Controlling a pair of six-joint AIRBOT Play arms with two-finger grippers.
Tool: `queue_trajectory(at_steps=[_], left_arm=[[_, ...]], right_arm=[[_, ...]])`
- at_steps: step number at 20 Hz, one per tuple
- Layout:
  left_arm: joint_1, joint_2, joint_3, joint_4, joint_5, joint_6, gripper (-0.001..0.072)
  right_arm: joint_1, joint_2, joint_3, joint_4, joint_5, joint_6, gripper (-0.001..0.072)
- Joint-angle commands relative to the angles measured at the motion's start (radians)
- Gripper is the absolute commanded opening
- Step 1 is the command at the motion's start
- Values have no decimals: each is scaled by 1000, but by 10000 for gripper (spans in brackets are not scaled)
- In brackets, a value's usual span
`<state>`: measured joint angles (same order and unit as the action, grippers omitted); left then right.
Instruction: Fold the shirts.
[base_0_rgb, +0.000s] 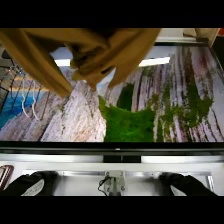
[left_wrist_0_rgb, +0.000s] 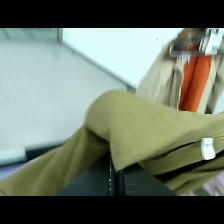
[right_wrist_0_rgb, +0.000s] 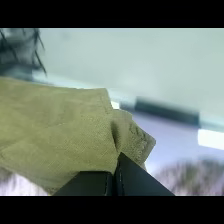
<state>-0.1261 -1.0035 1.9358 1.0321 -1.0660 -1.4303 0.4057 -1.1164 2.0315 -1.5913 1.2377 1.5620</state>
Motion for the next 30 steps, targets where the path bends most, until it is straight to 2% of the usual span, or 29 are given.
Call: queue_trajectory(at_steps=[1, 4, 6, 9, 12, 14, 18, 19, 20, 21, 22, 24, 26, 27, 30], left_arm=[[-21, 11, -194, 26, -206, -75, 48], [-118, 8, -490, 27, -151, -75, 47], [-165, 7, -639, 27, -69, -75, 48], [-161, 4, -665, 40, -21, -74, 48], [-153, -19, -678, 183, -57, -76, 49], [-156, -64, -724, 195, -112, -90, 50], [-173, -172, -857, 195, -71, -101, 55], [-173, -203, -859, 195, -72, -101, 131], [-171, -221, -855, 195, -72, -101, 324], [-164, -226, -845, 196, -71, -93, 478], [-152, -222, -826, 200, -80, -54, 510], [-112, -220, -737, 304, -163, 13, 512], [-49, -220, -634, 564, -238, 1, 530], [-1, -220, -607, 647, -245, -11, 558], [211, -232, -631, 627, -227, 5, 558]], right_arm=[[1, 56, -119, -20, 385, 79, 52], [1, 47, -333, 121, 341, 110, 52], [1, 24, -460, 131, 310, 117, 52], [1, -29, -536, 117, 310, 117, 53], [1, -66, -536, 111, 308, 133, 53], [1, -87, -536, 109, 306, 172, 52], [2, -162, -538, 191, 264, 215, 52], [1, -184, -538, 225, 251, 215, 52], [2, -200, -538, 261, 242, 215, 52], [2, -212, -538, 292, 233, 216, 52], [1, -220, -538, 312, 224, 220, 52], [1, -223, -538, 308, 219, 230, 52], [1, -223, -538, 308, 222, 235, 52], [1, -223, -538, 309, 222, 244, 52], [1, -223, -538, 309, 231, 269, 52]])
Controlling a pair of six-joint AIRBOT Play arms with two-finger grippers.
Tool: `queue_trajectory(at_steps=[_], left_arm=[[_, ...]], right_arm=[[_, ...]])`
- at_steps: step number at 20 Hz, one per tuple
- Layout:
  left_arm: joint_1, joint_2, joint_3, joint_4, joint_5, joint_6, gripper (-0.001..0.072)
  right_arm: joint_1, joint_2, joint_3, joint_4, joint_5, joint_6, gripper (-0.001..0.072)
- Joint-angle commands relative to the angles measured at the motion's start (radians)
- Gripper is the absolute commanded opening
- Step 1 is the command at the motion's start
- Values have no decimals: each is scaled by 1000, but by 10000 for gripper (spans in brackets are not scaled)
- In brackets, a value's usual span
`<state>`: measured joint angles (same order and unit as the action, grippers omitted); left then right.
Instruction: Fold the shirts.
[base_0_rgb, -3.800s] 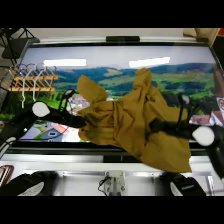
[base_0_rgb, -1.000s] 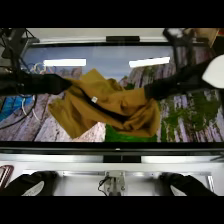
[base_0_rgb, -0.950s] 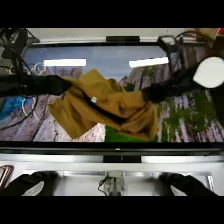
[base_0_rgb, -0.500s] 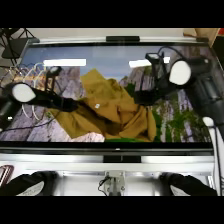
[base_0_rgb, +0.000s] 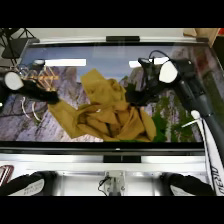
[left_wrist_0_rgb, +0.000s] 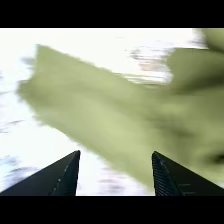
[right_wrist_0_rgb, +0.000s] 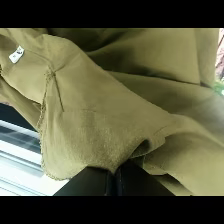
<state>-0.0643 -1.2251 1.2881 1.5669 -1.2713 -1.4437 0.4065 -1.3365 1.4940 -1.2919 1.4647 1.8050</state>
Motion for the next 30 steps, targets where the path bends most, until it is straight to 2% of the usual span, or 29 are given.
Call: queue_trajectory(at_steps=[1, 5, 6, 8, 13, 20, 21, 22, 29, 30], left_arm=[[223, -20, -16, 52, 6, 36, 559], [414, -119, -85, -128, 76, 164, 575], [434, -154, -85, -154, 84, 195, 615], [442, -212, -85, -183, 85, 248, 615], [434, -257, -85, -188, 135, 265, 614], [430, -329, -85, -188, 138, 310, 598], [430, -341, -85, -188, 139, 310, 588], [430, -357, -85, -192, 138, 311, 516], [429, -396, -85, -230, 137, 318, 496], [429, -398, -85, -234, 135, 318, 409]], right_arm=[[0, -3, 0, 10, 8, 35, 52], [0, -3, 0, 10, 12, 55, 52], [0, -3, 0, 10, 12, 66, 52], [0, -3, 0, 10, 11, 80, 52], [0, -3, 0, 12, 16, 102, 52], [1, -3, 0, 13, 20, 114, 52], [1, -3, 0, 13, 20, 119, 52], [1, -3, 0, 12, 19, 121, 53], [0, -3, 0, -5, 14, 120, 53], [0, -3, 0, -8, 12, 120, 53]])
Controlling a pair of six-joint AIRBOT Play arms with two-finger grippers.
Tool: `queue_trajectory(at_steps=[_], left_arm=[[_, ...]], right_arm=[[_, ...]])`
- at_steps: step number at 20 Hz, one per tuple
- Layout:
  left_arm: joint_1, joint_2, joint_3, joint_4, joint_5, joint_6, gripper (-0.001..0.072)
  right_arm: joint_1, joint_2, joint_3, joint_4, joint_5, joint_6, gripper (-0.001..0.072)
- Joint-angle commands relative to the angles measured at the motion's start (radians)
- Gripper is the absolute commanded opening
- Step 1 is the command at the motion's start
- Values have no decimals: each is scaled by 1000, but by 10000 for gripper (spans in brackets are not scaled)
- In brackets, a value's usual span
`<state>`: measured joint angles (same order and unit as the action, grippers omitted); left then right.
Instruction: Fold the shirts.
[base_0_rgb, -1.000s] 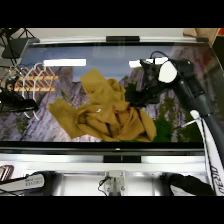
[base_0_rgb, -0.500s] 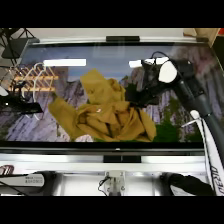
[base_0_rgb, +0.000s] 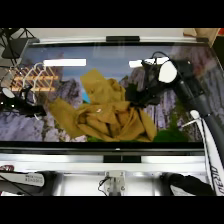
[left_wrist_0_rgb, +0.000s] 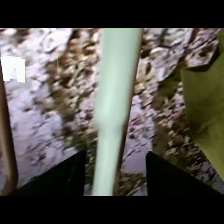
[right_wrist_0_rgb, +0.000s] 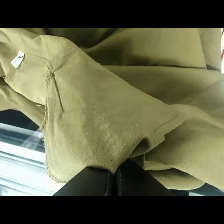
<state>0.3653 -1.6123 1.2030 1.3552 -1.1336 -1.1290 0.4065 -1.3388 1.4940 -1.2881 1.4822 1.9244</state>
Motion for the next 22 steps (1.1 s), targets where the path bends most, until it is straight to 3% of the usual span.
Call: queue_trajectory(at_steps=[1, 3, 4, 6, 14, 22], left_arm=[[0, -13, 0, -22, -4, 3, 384], [-1, -14, 0, -26, -3, 21, 258], [-4, -14, 0, -28, -3, 23, 235], [-18, -14, 0, -29, -12, 64, 50], [-70, 43, 22, -21, -18, 74, 47], [-44, 225, 95, -10, -30, -10, 46]], right_arm=[[0, 0, 0, -12, -7, 0, 52], [0, 0, 0, -12, -10, -5, 53], [0, 0, 0, -14, -10, -12, 53], [0, 0, 0, -23, -10, -19, 53], [0, 0, 0, -28, -9, -34, 53], [0, 18, 8, -38, -13, -41, 52]])
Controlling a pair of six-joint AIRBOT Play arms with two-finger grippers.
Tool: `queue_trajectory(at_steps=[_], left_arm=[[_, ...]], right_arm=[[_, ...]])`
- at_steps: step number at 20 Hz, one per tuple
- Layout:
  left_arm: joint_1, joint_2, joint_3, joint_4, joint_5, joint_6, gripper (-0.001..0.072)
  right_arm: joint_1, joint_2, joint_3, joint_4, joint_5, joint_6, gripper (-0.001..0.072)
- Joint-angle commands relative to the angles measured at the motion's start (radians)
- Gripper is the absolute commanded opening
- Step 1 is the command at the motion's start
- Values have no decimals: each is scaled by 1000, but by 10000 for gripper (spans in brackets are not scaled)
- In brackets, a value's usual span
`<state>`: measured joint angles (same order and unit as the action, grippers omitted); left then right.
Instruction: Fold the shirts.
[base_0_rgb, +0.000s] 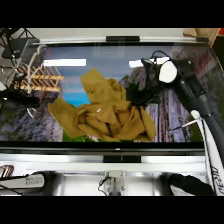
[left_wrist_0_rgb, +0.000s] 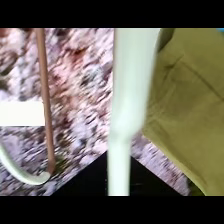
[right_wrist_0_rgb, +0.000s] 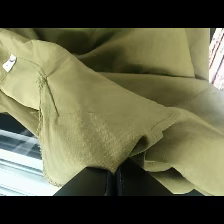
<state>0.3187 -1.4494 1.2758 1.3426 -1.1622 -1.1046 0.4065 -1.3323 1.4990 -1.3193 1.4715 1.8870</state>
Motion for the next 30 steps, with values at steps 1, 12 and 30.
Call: queue_trajectory(at_steps=[1, 12, 30], left_arm=[[-2, 97, 35, 3, -1, -35, 46], [-494, 595, -33, -102, -415, 21, 44], [-1080, 909, -612, 78, -375, -214, 43]], right_arm=[[0, 23, 3, -27, -2, -3, 52], [-1, 109, 5, -271, -3, -3, 52], [0, 111, 41, -327, -3, -6, 52]])
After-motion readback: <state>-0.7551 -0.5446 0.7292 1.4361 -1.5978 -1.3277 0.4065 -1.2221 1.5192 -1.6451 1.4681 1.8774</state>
